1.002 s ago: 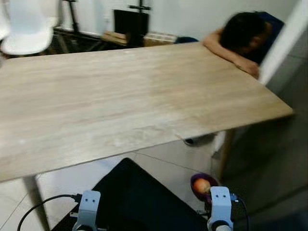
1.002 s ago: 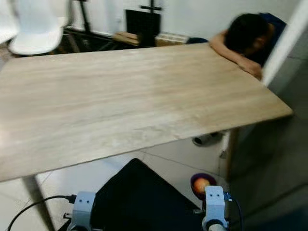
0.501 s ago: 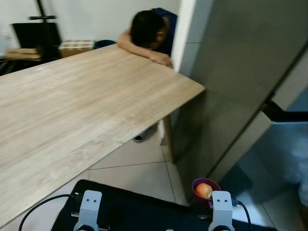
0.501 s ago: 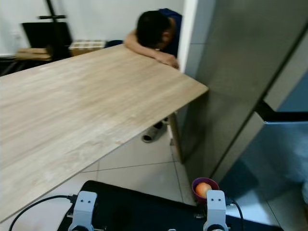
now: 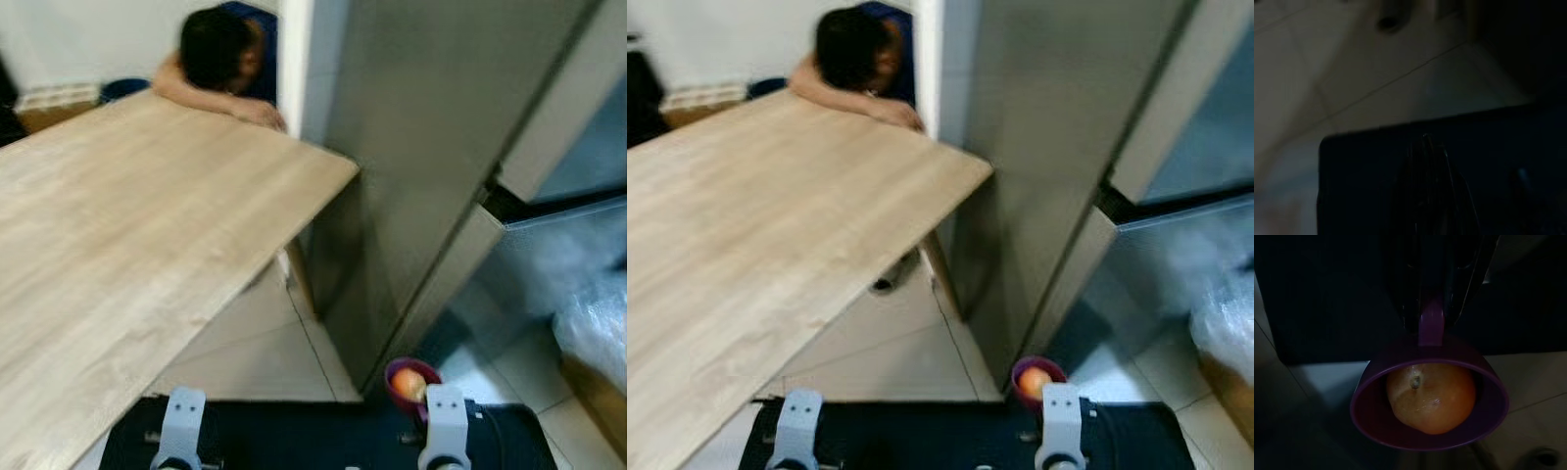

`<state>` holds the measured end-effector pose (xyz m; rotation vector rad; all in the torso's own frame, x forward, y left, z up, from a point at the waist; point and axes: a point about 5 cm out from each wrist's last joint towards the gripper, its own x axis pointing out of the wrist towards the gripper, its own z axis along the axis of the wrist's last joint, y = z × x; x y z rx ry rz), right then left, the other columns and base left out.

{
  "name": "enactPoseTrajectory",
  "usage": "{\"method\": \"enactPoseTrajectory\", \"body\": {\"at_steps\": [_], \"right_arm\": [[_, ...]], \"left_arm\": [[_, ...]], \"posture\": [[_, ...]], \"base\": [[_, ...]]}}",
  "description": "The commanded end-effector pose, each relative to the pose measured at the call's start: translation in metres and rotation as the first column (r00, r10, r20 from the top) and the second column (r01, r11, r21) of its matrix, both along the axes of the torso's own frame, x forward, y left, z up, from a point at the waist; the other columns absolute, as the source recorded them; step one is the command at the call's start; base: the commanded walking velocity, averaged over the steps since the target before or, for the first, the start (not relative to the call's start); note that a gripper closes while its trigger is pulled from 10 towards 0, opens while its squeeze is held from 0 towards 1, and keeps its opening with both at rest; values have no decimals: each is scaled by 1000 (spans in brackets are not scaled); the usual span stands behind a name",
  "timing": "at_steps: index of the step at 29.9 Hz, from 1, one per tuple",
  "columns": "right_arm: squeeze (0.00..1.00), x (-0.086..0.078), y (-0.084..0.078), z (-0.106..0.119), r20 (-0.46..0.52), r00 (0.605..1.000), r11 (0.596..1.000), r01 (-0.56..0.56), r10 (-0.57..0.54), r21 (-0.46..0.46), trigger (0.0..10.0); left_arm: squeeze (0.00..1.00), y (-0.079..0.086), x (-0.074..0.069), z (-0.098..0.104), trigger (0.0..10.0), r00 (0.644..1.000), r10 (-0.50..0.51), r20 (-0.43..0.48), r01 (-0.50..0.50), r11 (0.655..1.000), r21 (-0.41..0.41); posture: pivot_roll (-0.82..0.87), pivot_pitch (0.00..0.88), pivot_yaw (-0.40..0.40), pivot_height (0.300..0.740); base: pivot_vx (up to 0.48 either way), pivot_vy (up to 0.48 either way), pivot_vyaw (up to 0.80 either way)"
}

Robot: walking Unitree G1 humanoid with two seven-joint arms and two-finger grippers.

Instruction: Restocking fridge

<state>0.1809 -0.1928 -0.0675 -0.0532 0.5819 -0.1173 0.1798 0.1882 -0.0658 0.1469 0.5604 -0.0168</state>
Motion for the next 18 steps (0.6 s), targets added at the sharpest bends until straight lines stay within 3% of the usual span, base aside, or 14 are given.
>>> {"method": "enactPoseTrajectory", "body": {"at_steps": [1,12,18], "right_arm": [[0,2,-5,2,13,1000,1000,21,-21,-10,10000],[0,0,-9,2,20,997,997,75,-75,-8,10000],[0,-4,-19,2,22,982,982,188,-189,8,10000]], "left_arm": [[0,-3,-5,-3,10000,1000,-19,-24,19,1000,-3],[0,-11,0,-3,10000,997,-67,-29,67,998,-10],[0,-15,4,-1,10000,996,-84,-23,83,996,-13]], "posture": [[-81,70,-18,731],[-98,81,4,731],[-97,89,13,731]], "base": [[0,0,-800],[0,0,-800],[0,0,-800]]}}
